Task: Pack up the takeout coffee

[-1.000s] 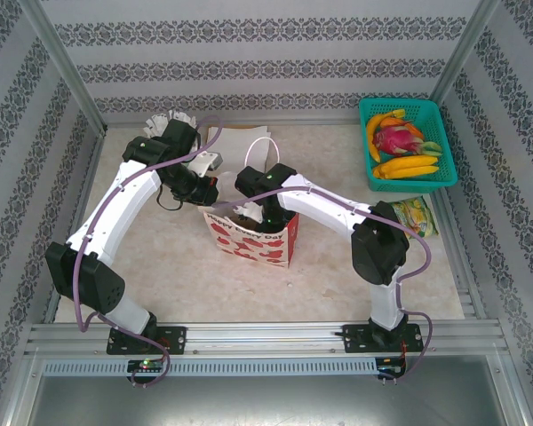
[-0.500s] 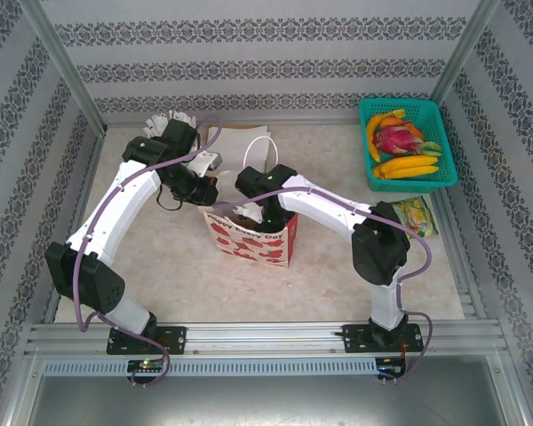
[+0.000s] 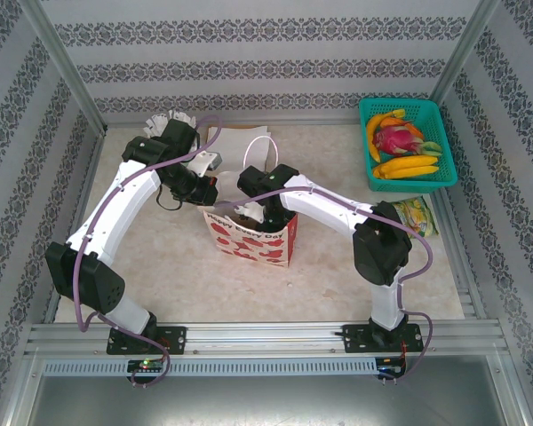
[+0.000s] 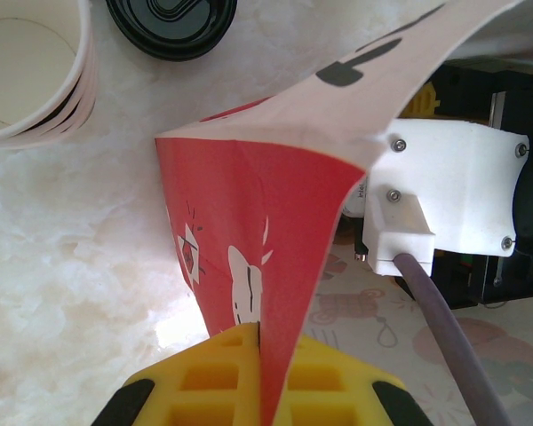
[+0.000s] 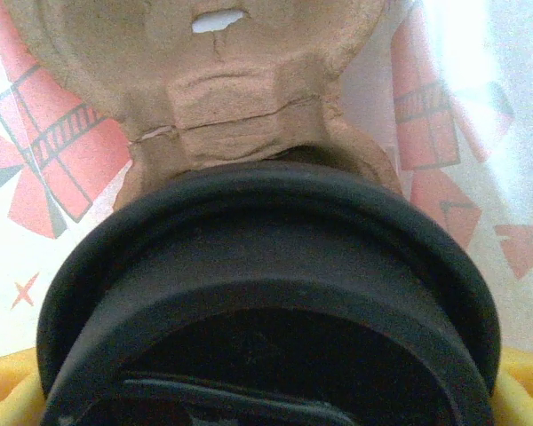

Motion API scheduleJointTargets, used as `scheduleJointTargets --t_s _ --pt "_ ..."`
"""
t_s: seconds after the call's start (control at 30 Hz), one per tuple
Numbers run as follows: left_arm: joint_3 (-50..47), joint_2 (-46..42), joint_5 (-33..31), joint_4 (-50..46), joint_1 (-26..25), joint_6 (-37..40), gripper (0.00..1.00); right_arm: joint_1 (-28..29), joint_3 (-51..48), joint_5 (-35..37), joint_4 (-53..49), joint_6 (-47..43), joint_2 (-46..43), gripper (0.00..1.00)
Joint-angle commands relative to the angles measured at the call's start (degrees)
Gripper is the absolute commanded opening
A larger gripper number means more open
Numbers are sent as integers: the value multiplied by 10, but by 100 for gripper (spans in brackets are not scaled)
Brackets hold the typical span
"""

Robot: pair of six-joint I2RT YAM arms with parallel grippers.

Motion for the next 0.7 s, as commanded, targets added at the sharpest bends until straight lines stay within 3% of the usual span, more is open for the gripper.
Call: scheduleJointTargets --t_s 0.0,0.67 --pt "-4 0 -2 -3 8 -9 0 -7 -35 16 8 -7 50 62" --pt "1 1 17 -1 7 -11 0 -8 -41 34 -7 -3 81 61"
